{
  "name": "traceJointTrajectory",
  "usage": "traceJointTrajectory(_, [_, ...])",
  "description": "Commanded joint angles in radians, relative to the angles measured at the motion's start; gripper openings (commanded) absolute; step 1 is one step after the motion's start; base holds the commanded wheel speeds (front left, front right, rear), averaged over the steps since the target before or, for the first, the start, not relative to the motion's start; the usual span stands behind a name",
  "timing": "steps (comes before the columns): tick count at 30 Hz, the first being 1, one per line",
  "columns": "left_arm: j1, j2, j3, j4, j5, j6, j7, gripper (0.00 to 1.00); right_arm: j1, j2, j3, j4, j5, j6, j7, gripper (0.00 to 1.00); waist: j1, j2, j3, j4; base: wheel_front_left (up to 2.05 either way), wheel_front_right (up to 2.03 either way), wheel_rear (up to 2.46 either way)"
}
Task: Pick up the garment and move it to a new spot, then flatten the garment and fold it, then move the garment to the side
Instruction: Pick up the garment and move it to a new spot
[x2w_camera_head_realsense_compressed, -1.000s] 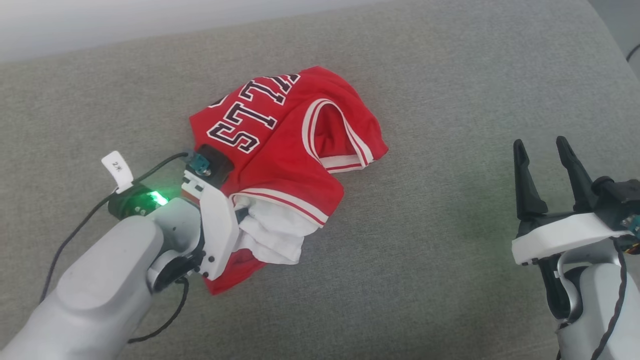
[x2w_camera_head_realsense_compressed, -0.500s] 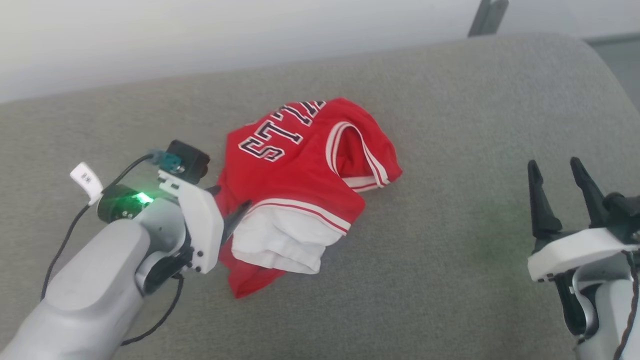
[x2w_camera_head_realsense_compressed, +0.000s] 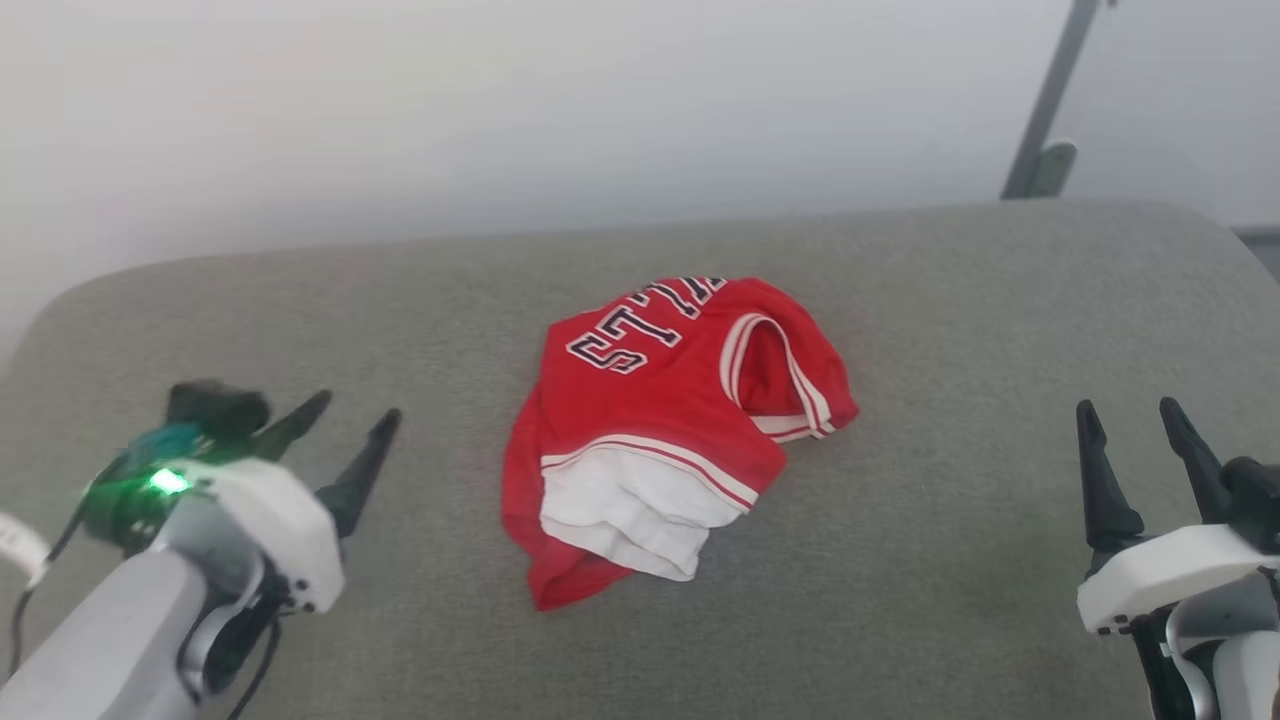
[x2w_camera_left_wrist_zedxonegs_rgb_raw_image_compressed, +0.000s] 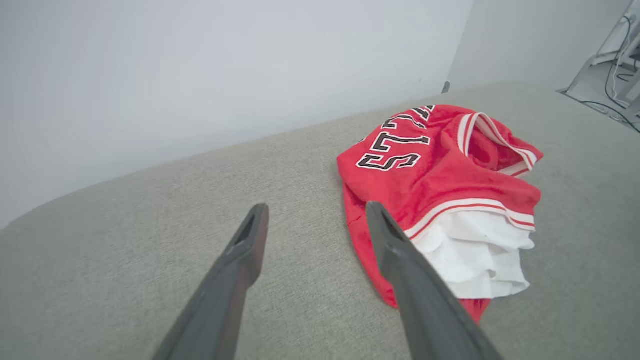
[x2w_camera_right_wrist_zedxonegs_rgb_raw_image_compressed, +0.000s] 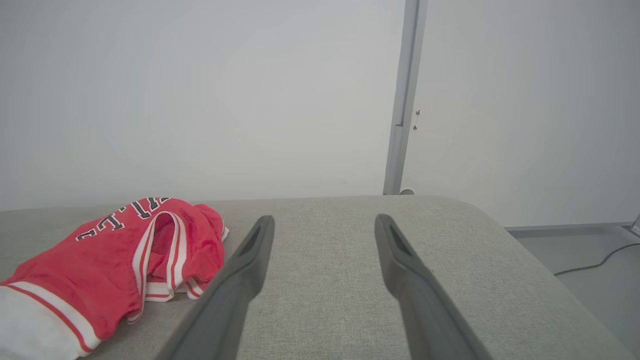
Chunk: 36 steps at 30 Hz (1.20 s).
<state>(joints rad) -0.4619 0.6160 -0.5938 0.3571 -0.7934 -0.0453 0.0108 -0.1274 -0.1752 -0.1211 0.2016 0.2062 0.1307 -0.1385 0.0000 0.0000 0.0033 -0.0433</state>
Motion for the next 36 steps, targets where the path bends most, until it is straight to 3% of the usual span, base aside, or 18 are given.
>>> traceJointTrajectory(1, [0.034,0.012,0.024,-0.01,-0.003,0.018,-0.044,1.0,0.012,-0.002,-0.003,-0.005,0.009,0.0,0.002,1.0,0.0,0.0,-0.022,0.025,0.0,0.0,0.0])
traceJointTrajectory(7, [0.16,0.057,0.105,-0.056,-0.015,0.078,-0.205,1.0,0.033,-0.003,0.005,-0.012,0.014,0.0,0.01,1.0,0.0,0.0,-0.039,0.049,0.0,0.0,0.0])
traceJointTrajectory(19, [0.333,0.063,0.248,-0.106,-0.042,0.129,-0.275,1.0,0.041,-0.011,0.023,0.008,0.025,0.0,-0.003,1.0,0.0,0.0,-0.047,0.055,0.0,0.0,0.0])
traceJointTrajectory(26, [0.429,0.022,0.369,-0.158,-0.014,0.124,-0.276,1.0,0.046,-0.023,0.028,0.022,0.031,0.0,-0.012,1.0,0.0,0.0,-0.05,0.06,0.0,0.0,0.0])
traceJointTrajectory(36, [0.465,-0.015,0.416,-0.176,0.032,0.099,-0.277,1.0,0.046,-0.02,0.035,0.029,0.024,0.0,-0.016,1.0,0.0,0.0,-0.053,0.07,0.0,0.0,0.0])
